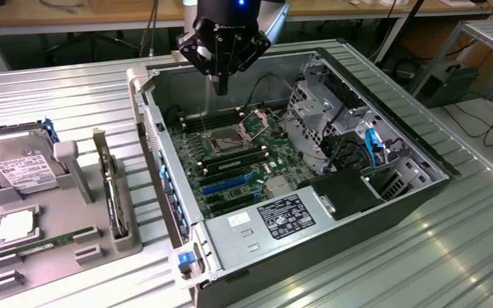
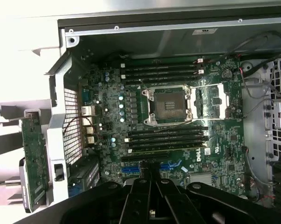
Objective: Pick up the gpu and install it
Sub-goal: 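Reach for the gpu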
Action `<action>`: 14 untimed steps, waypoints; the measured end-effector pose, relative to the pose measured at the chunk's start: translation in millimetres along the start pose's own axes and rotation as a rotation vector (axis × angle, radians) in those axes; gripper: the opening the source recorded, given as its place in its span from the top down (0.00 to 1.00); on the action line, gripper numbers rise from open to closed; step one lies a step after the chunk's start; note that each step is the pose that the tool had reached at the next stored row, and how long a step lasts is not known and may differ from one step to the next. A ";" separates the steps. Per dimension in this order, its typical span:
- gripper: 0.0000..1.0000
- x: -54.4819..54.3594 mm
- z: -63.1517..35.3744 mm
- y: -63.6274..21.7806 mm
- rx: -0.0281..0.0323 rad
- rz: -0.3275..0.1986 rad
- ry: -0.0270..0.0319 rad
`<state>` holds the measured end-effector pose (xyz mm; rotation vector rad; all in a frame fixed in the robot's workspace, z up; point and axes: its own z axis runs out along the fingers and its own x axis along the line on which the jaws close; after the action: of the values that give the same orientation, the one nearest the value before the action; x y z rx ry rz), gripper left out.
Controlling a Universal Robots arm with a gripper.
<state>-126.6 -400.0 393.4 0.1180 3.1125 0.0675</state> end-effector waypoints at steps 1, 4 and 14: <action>0.89 3.3 -0.1 -1.6 0.0000 0.000 0.0000; 0.89 22.1 -0.7 -9.3 -0.0001 0.000 -0.0001; 0.89 76.4 3.7 -20.5 0.0000 0.000 0.0000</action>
<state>-204.3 -414.5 386.9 0.1182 3.1125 0.0675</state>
